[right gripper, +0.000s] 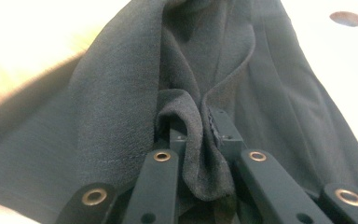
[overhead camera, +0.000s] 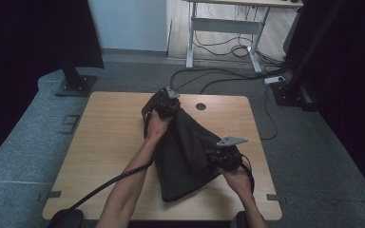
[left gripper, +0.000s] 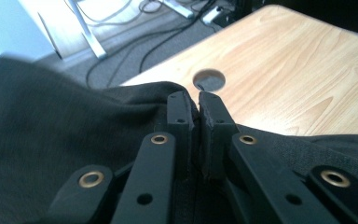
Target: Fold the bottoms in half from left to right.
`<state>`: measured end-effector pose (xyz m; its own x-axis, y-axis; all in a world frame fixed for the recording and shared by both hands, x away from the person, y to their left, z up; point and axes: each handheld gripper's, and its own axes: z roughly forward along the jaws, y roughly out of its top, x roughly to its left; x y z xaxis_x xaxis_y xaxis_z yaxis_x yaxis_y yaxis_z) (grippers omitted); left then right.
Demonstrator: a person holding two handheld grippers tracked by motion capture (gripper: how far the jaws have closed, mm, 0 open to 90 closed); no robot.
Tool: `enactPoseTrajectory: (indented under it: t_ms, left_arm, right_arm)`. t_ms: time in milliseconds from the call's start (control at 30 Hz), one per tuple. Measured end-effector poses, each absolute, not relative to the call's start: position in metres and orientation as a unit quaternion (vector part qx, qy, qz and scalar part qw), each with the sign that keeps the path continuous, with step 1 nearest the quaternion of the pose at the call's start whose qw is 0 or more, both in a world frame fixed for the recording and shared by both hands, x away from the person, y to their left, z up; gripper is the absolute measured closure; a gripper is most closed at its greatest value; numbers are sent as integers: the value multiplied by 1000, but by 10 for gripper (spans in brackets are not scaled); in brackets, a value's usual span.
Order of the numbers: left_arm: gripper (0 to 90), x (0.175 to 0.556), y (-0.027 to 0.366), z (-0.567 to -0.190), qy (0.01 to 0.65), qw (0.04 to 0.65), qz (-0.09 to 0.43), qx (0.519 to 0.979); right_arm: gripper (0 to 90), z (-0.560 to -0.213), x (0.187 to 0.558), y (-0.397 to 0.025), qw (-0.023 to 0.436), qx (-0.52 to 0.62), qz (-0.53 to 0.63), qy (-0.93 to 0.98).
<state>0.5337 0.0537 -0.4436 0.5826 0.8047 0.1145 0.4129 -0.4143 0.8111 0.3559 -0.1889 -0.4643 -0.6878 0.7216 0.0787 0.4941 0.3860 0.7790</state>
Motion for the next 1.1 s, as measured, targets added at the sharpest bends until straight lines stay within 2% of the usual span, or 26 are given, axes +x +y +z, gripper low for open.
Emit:
enactPoseTrajectory:
  t_ms: [367, 467, 500, 633, 667, 767, 933, 1100]
  left_arm:
    - [823, 557, 37, -503, 412, 322, 230, 821]
    - [793, 558, 39, -509, 413, 325, 223, 821]
    - [775, 557, 41, -507, 411, 335, 223, 818]
    - [597, 552, 51, -485, 411, 380, 219, 799]
    - [545, 549, 55, -478, 410, 389, 224, 794]
    - [469, 537, 68, -456, 406, 421, 215, 782]
    - [325, 507, 86, -438, 387, 434, 213, 785]
    - [229, 469, 102, -447, 379, 427, 190, 799]
  right_arm:
    - [804, -513, 371, -200, 122, 409, 397, 813]
    - [803, -523, 372, -201, 119, 417, 399, 808]
    - [801, -525, 372, -201, 118, 417, 399, 808]
    - [759, -526, 371, -200, 122, 412, 393, 813]
    - [718, -524, 370, -201, 125, 413, 393, 812]
    - [599, -518, 367, -207, 127, 413, 388, 814]
    - [482, -501, 358, -224, 145, 422, 364, 817]
    - [446, -475, 348, -229, 163, 419, 360, 817]
